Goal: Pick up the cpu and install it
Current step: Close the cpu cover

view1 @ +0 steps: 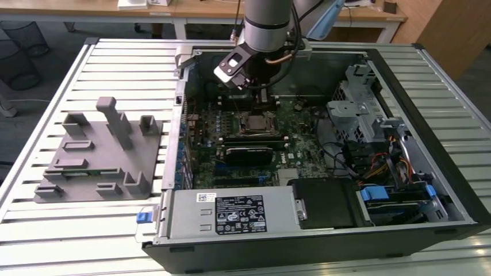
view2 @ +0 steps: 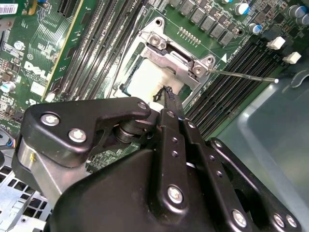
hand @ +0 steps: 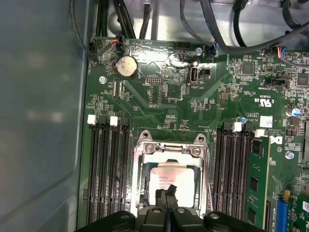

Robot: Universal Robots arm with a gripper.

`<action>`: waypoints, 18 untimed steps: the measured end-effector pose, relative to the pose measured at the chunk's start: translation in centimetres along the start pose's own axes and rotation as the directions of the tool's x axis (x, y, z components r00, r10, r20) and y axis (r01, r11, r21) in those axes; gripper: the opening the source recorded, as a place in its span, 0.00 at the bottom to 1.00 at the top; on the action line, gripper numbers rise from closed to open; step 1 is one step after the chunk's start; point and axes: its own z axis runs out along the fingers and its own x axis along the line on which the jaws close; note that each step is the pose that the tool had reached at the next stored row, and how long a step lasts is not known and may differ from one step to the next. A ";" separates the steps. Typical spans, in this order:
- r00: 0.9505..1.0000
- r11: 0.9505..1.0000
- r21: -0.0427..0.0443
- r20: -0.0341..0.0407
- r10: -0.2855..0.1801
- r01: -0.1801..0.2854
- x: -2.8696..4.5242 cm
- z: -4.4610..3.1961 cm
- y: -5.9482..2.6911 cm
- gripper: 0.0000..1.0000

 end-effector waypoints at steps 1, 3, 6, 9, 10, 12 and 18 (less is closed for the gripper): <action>1.000 1.000 0.000 0.000 0.000 0.000 0.00 0.01 -0.02 0.11; 1.000 1.000 0.000 0.000 0.000 0.000 0.00 0.02 -0.06 0.11; 1.000 1.000 0.000 0.000 0.000 0.000 0.01 0.05 -0.12 0.11; 1.000 1.000 0.000 0.000 0.000 0.000 0.01 0.10 -0.20 0.11; 1.000 1.000 0.000 0.000 0.000 0.000 0.01 0.11 -0.24 0.11; 1.000 1.000 0.000 0.000 0.000 0.000 0.02 0.15 -0.33 0.11; 1.000 1.000 0.000 0.000 0.000 0.000 0.05 0.26 -0.83 0.11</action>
